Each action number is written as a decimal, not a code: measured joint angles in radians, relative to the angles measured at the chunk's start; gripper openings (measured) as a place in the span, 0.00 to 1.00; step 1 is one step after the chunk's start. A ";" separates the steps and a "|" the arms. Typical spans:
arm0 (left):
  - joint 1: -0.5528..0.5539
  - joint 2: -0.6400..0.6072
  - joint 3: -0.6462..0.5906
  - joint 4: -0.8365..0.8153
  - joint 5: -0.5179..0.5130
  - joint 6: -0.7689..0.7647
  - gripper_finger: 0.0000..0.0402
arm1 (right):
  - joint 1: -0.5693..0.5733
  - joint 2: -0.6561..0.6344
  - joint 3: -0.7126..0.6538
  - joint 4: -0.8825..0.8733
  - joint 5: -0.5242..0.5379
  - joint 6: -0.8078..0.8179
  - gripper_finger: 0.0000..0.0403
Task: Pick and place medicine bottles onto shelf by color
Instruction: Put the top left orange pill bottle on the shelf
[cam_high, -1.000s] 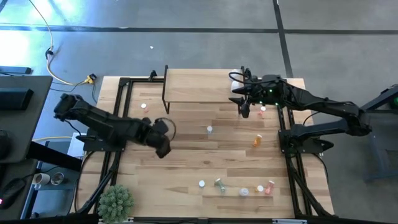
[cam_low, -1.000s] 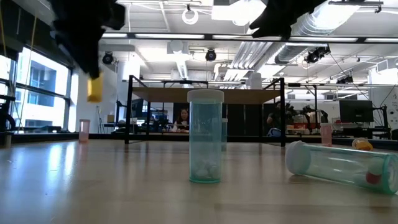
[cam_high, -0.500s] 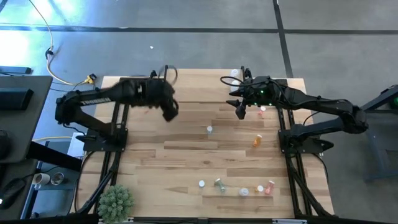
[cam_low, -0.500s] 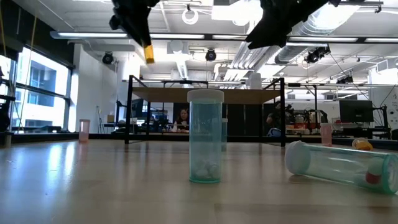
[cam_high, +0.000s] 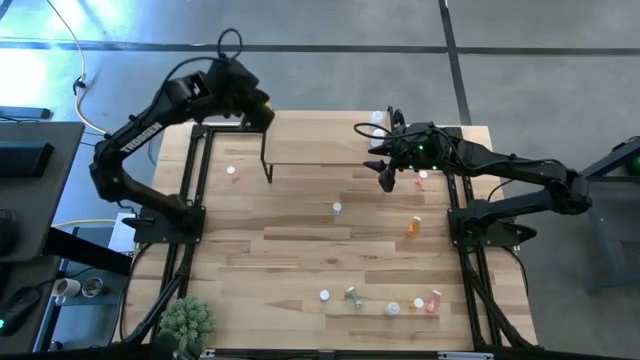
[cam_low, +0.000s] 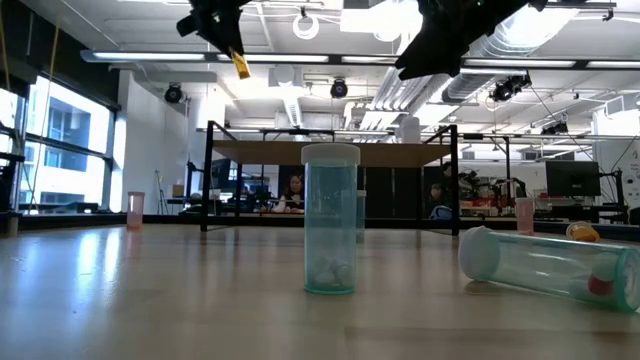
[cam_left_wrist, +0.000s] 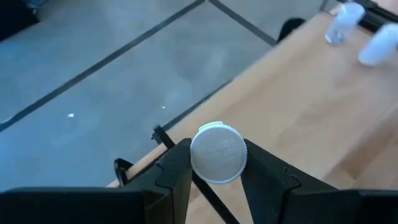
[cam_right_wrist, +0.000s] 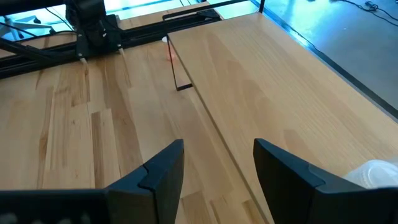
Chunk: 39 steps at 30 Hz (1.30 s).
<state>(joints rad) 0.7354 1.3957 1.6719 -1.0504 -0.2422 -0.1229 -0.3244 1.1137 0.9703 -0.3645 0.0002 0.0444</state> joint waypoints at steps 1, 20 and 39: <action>0.014 0.011 0.010 0.000 0.016 0.007 0.28 | 0.000 0.000 0.000 0.000 0.000 0.000 0.46; 0.057 0.304 0.133 -0.106 0.077 0.119 0.28 | 0.000 0.000 0.000 -0.001 0.000 0.027 0.46; 0.073 0.413 0.137 -0.128 0.111 0.117 0.28 | 0.000 0.000 -0.001 -0.013 0.000 0.027 0.46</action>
<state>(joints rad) 0.8084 1.8085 1.8091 -1.1786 -0.1313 -0.0059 -0.3244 1.1137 0.9691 -0.3779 0.0002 0.0711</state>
